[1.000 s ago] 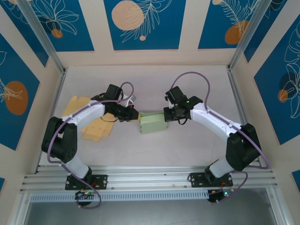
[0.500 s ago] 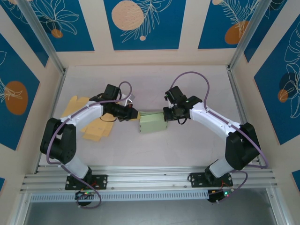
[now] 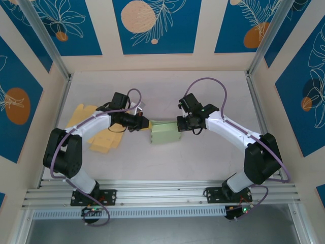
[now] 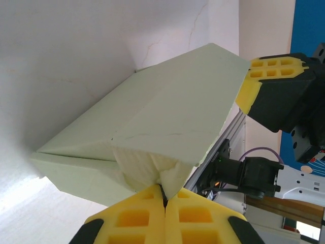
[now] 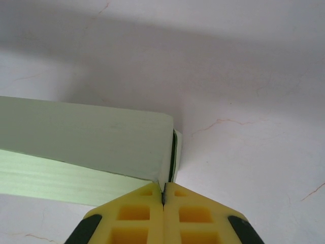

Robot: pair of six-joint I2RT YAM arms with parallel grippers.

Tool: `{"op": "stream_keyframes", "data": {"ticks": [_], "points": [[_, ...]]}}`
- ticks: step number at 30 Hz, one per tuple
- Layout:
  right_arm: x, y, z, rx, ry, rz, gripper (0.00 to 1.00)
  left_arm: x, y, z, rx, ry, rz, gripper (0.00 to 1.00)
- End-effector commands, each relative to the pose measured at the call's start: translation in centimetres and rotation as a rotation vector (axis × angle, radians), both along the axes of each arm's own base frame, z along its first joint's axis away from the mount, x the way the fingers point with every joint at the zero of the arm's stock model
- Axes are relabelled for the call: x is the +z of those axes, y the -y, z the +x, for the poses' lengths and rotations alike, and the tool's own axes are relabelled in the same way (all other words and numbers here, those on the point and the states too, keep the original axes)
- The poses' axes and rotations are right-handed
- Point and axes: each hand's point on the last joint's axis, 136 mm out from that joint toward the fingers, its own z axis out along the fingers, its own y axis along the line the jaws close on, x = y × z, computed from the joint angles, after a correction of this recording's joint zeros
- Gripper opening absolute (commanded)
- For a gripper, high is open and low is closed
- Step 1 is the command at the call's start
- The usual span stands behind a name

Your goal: Fold the paper box

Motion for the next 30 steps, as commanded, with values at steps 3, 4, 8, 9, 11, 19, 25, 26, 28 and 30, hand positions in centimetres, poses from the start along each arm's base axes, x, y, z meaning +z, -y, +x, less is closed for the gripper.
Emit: {"op": "stream_keyframes", "data": {"ticks": [3, 4, 8, 9, 11, 19, 25, 26, 28, 30], "points": [[-0.6, -1.0, -0.7, 0.030, -0.043, 0.011, 0.06, 2.5, 0.2, 0.4, 0.001, 0.036, -0.109, 0.00], [-0.6, -0.9, -0.7, 0.030, -0.043, 0.009, 0.06, 2.6, 0.1, 0.5, 0.003, 0.038, -0.110, 0.00], [-0.7, -0.9, -0.7, 0.030, -0.046, 0.007, 0.06, 2.9, -0.1, 0.5, 0.005, 0.042, -0.116, 0.00], [-0.7, -1.0, -0.6, 0.030, -0.044, 0.008, 0.06, 3.0, -0.2, 0.6, 0.008, 0.047, -0.118, 0.00], [-0.7, -1.0, -0.6, 0.029, -0.045, 0.008, 0.06, 3.1, -0.4, 0.6, 0.013, 0.050, -0.118, 0.00], [-0.6, -1.1, -0.5, 0.025, -0.043, 0.012, 0.06, 0.4, -0.9, -0.4, 0.025, 0.007, -0.090, 0.00], [-0.3, -1.6, -0.5, 0.039, -0.040, 0.022, 0.06, -1.5, -1.5, -1.5, 0.024, -0.016, -0.045, 0.00], [-0.2, -1.7, -0.5, 0.041, -0.037, 0.023, 0.06, -1.8, -1.6, -1.7, 0.020, -0.017, -0.026, 0.00], [-0.2, -2.0, -0.5, 0.048, -0.035, 0.021, 0.06, -2.3, -2.0, -2.0, 0.015, -0.013, 0.009, 0.00], [-0.2, -2.0, -0.6, 0.050, -0.034, 0.014, 0.07, -2.5, -2.1, -2.2, 0.010, -0.004, 0.034, 0.00]]}}
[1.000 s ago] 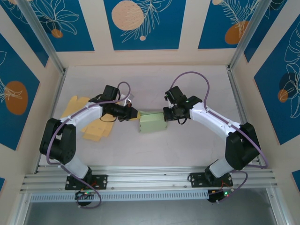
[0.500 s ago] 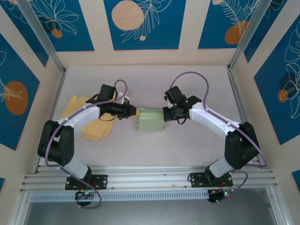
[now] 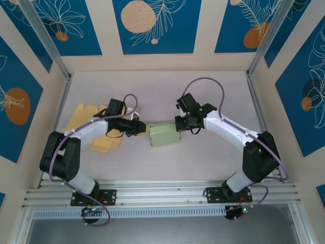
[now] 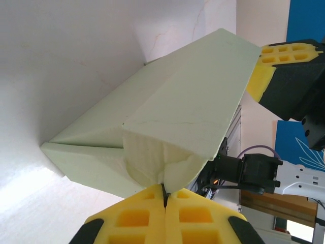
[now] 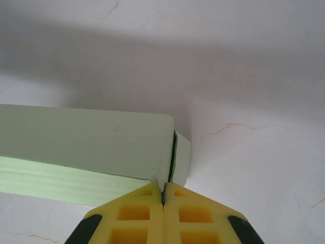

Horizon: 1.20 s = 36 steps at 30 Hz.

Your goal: Fold the paper box

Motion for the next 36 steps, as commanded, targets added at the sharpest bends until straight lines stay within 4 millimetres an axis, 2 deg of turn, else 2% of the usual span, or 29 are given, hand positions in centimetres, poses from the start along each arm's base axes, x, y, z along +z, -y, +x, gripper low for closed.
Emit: {"op": "stream_keyframes", "data": {"ticks": [1, 5, 9, 11, 14, 22, 29, 36], "points": [[0.0, -1.1, -0.7, 0.030, -0.028, 0.009, 0.06, -1.0, -0.7, -0.9, -0.012, 0.004, 0.069, 0.00], [-0.1, -0.9, -0.9, 0.028, -0.018, -0.008, 0.06, -1.5, -0.3, -1.2, -0.030, 0.009, 0.094, 0.01], [-0.5, -0.4, -1.1, 0.012, -0.013, -0.023, 0.06, -1.5, 0.4, -1.6, -0.054, 0.020, 0.102, 0.15], [-0.7, -0.3, -1.1, 0.008, -0.012, -0.027, 0.06, -1.3, 0.4, -1.6, -0.053, 0.033, 0.106, 0.16], [-0.7, -0.2, -1.1, 0.006, -0.009, -0.029, 0.06, -0.5, 0.3, -1.6, -0.049, 0.058, 0.100, 0.21], [-0.4, -0.2, -1.1, 0.008, 0.003, -0.021, 0.06, 2.4, -0.1, -1.3, -0.028, 0.134, 0.107, 0.45], [-0.5, -0.2, -1.3, 0.010, 0.000, -0.017, 0.06, 2.6, -1.9, -1.0, -0.017, 0.178, 0.255, 0.50], [-0.6, -0.2, -1.3, 0.012, -0.001, -0.019, 0.06, 2.3, -1.7, -0.9, -0.061, 0.217, 0.345, 0.46]]}}
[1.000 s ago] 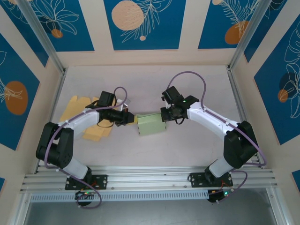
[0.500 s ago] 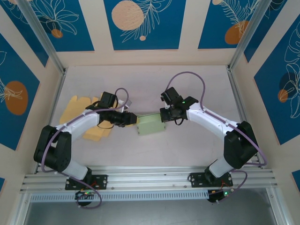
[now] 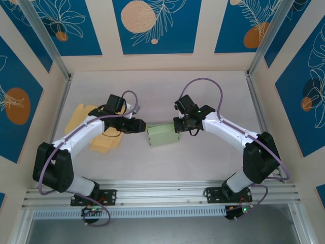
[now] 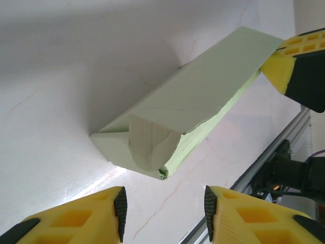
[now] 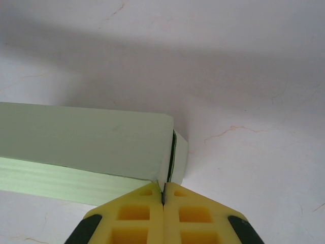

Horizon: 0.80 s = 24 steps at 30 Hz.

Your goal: Fold the paper box

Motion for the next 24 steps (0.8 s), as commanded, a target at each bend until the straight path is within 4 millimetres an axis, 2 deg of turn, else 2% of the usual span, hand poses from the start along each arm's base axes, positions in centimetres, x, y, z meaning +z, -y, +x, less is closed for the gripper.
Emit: {"op": "stream_keyframes", "data": {"ticks": [1, 7, 12, 15, 21, 24], "points": [[-0.5, 0.1, -1.1, 0.002, -0.032, -0.002, 0.06, 0.1, 0.1, -0.4, -0.060, 0.036, 0.101, 0.46], [-0.3, 0.1, -1.1, 0.002, -0.029, 0.003, 0.06, -0.8, 0.6, -0.4, -0.110, 0.050, 0.196, 0.39], [-0.3, 0.1, -1.2, 0.004, -0.030, 0.005, 0.06, -2.2, 0.1, -0.2, -0.132, 0.080, 0.327, 0.39], [-0.2, 0.0, -1.2, 0.005, -0.031, 0.010, 0.06, -2.6, 0.3, 0.0, -0.142, 0.092, 0.342, 0.38], [-0.4, 0.0, -1.3, 0.006, -0.031, 0.011, 0.06, -1.3, 0.8, 0.9, -0.146, 0.131, 0.336, 0.13], [-0.5, 0.1, -1.3, 0.006, -0.032, 0.010, 0.06, -0.8, 0.8, 1.0, -0.153, 0.133, 0.343, 0.05]]}}
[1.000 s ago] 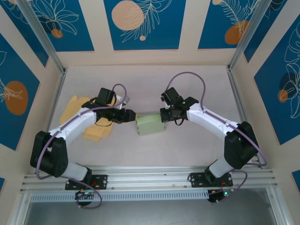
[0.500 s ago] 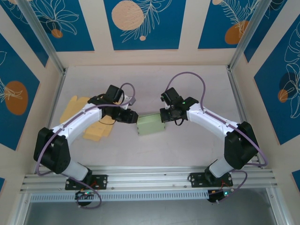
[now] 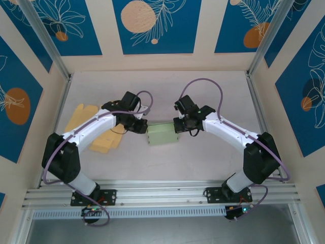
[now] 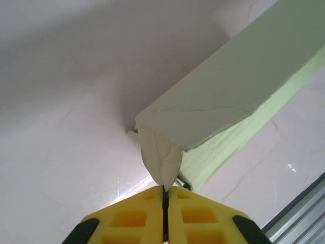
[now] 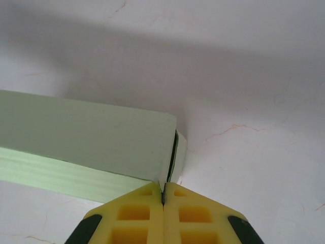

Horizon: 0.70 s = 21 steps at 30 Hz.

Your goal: Fold the paper box

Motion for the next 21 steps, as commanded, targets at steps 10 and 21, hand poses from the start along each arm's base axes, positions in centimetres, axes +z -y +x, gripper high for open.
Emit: {"op": "stream_keyframes", "data": {"ticks": [10, 21], "points": [[-1.1, 0.1, -1.2, 0.005, -0.045, -0.006, 0.06, 1.7, 1.7, -0.1, -0.046, -0.022, -0.079, 0.00], [1.0, -0.3, -1.6, 0.002, 0.002, 0.018, 0.28, 1.9, 1.8, 0.4, -0.022, 0.008, -0.106, 0.00]]}}
